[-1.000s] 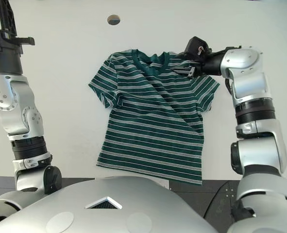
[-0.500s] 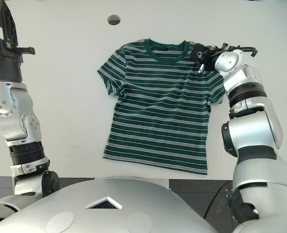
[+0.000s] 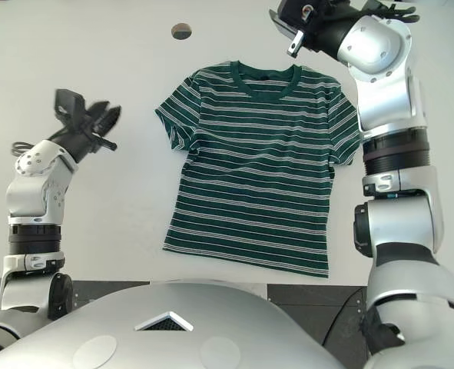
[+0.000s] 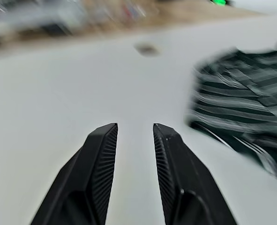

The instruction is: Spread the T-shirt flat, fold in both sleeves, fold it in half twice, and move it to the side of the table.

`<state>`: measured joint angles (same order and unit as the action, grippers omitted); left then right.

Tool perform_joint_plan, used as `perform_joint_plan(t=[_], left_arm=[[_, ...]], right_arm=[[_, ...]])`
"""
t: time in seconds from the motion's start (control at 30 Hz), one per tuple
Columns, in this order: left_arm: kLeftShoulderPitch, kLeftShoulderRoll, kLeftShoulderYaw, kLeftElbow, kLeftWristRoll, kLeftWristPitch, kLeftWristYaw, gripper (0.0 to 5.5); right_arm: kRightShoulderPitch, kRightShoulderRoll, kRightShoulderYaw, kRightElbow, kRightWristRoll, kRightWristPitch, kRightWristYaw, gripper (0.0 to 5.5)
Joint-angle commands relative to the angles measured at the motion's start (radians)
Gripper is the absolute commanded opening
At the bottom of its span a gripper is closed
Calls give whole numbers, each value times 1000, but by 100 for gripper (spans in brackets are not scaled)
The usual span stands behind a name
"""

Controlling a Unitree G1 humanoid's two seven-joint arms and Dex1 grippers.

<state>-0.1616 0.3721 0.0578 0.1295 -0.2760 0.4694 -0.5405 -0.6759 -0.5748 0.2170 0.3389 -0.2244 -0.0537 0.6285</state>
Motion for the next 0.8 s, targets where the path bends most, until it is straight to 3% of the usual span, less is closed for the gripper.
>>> perform_joint_plan(t=[0.03, 0.27, 0.4, 0.8], left_arm=[[-82, -39, 7, 68, -93, 186, -37, 186], [-152, -93, 60, 170, -205, 362, -35, 273], [-200, -143, 113, 252, -253, 425, 12, 276], [-249, -204, 132, 415, -241, 347, 32, 276]], right_arm=[[53, 8, 6, -100, -6, 69, 16, 205], [63, 34, 18, -149, -13, 110, 23, 205], [65, 42, 26, -157, -13, 112, 25, 205], [71, 44, 32, -173, -8, 114, 46, 205]])
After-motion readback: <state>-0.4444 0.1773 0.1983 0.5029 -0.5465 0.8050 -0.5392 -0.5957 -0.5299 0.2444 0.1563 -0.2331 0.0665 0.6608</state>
